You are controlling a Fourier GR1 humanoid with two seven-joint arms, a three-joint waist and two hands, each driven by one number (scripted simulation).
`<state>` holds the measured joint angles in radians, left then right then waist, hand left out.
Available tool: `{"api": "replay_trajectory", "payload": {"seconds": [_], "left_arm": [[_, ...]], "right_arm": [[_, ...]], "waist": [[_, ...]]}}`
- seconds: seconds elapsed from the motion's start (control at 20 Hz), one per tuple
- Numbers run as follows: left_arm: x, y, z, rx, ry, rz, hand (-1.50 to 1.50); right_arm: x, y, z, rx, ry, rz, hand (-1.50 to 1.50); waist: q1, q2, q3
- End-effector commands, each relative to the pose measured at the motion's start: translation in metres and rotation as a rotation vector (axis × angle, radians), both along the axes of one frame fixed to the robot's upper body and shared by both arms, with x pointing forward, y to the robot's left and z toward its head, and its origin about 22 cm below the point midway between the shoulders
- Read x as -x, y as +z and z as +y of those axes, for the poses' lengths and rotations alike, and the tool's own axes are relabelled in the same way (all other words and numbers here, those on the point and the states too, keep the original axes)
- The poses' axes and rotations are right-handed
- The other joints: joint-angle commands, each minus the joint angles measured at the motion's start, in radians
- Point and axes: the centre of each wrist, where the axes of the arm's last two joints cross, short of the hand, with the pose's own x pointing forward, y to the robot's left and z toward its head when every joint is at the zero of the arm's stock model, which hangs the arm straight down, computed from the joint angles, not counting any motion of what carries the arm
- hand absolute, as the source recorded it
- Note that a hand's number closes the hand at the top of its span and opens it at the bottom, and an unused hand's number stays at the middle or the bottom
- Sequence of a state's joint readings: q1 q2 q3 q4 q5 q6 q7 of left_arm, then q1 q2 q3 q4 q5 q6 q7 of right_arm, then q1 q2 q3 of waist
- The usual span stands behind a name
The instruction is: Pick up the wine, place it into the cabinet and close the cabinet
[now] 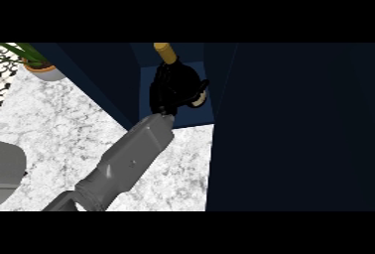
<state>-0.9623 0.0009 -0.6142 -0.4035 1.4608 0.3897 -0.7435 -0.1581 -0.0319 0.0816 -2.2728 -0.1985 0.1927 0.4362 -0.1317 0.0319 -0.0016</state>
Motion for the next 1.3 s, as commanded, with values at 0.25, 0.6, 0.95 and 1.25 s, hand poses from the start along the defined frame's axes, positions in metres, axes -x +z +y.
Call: {"api": "replay_trajectory", "payload": {"seconds": [0.25, 0.6, 0.95, 1.25], "left_arm": [[-0.001, -0.002, 0.000, -0.045, 0.060, 0.003, -1.50], [-0.007, 0.001, 0.001, -0.206, 0.011, -0.025, -1.50], [-0.011, 0.022, -0.017, -0.230, -0.021, -0.092, -1.50], [-0.002, 0.015, -0.019, -0.201, -0.007, -0.144, -1.50]], "right_arm": [[0.001, -0.008, -0.003, 0.004, -0.003, 0.026, -1.50], [0.008, 0.001, 0.003, -0.004, 0.013, -0.006, -1.50], [-0.002, -0.002, -0.002, -0.001, -0.021, 0.012, -1.50], [0.005, -0.011, -0.002, 0.009, -0.019, 0.022, -1.50]], "waist": [[-0.004, 0.001, 0.001], [-0.002, 0.003, 0.000], [0.030, -0.006, 0.001], [0.030, -0.007, 0.001]]}}
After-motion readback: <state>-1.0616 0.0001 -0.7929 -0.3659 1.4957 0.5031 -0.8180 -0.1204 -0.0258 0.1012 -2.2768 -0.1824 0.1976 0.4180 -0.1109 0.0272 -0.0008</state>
